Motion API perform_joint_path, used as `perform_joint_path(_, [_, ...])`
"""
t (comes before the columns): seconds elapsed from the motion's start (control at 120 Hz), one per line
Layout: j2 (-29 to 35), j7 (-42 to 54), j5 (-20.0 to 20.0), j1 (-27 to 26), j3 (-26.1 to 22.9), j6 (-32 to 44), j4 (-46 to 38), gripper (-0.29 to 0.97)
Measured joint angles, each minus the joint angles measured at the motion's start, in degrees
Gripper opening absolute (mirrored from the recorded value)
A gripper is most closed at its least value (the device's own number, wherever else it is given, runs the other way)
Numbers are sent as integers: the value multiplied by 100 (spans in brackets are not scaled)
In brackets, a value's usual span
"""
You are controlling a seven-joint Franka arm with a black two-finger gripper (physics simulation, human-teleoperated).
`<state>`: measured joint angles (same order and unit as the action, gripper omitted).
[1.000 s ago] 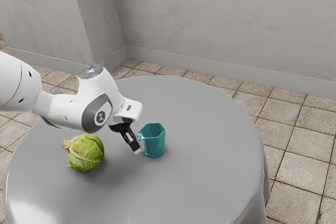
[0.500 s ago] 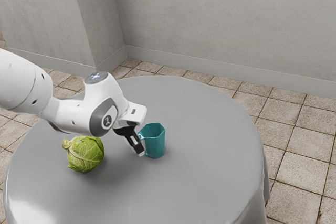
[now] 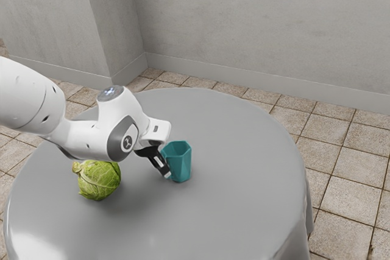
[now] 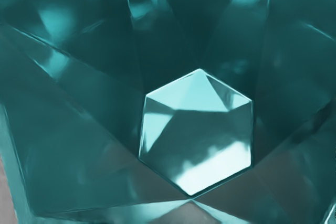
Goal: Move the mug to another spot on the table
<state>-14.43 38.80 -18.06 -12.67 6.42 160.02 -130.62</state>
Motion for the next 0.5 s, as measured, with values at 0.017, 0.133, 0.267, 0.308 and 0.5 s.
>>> perform_joint_path(0.017, [-2, 1, -23, -2, 0, 17, -2, 19])
perform_joint_path(0.133, [-29, 8, -182, -62, 0, 162, -3, 18])
perform_joint_path(0.267, [-15, 14, -398, -109, 0, 324, -1, 15])
perform_joint_path(0.308, [-2, 15, -443, -116, 0, 358, -1, 15])
perform_joint_path(0.5, [167, 22, -551, -122, -1, 450, -40, 11])
